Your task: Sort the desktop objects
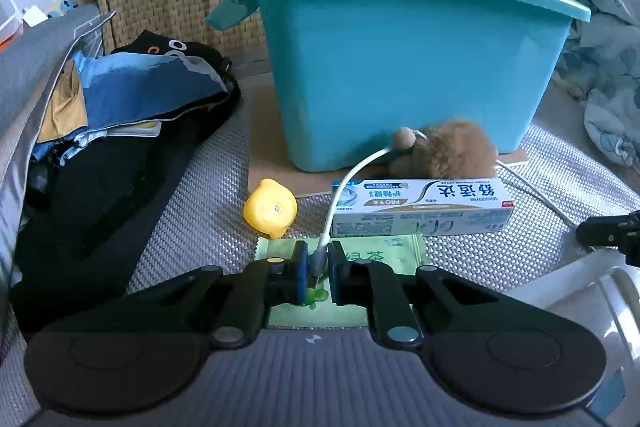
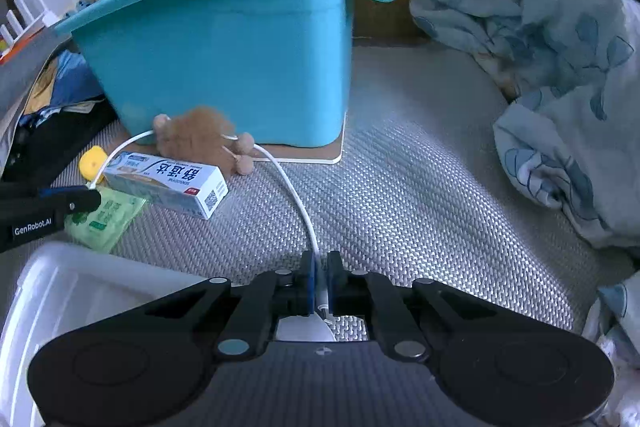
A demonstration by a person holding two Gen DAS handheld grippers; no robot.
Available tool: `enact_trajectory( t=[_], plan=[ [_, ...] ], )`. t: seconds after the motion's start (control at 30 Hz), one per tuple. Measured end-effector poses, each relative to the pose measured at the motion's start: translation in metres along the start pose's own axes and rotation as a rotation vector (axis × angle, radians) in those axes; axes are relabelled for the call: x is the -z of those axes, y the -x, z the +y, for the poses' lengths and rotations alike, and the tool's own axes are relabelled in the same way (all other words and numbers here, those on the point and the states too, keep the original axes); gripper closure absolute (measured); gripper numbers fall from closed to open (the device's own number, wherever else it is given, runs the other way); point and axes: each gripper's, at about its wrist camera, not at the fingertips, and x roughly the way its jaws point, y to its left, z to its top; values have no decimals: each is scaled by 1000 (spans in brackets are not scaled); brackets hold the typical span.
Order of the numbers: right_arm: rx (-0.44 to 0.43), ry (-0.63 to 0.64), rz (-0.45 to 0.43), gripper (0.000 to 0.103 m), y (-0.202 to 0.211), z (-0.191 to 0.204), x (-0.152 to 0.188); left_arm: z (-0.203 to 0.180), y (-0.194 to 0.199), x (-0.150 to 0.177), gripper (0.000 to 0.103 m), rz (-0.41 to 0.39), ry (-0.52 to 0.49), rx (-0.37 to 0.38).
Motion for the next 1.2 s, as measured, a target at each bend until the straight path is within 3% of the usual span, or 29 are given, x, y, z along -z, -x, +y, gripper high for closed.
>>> enact_trajectory(
  t=[0.43,0.93,1.03,1.17,1.2],
  plan=[
    [9,61,-57,97,13,13,-11,-1,6,-7,95,-22,7,49],
    [1,4,-17,97,-2,0,0,3,-1,0,90,-1,3,82],
    [1,4,-18,97,-3,1,1,1,-3,1,77,6,5,94],
    [-3,-7,-19,96,-4,0,1,-4,-4,3,81,14,9,104],
    [-4,-10,-20,96,-4,0,2,-5,-4,3,88,15,4,98]
  ],
)
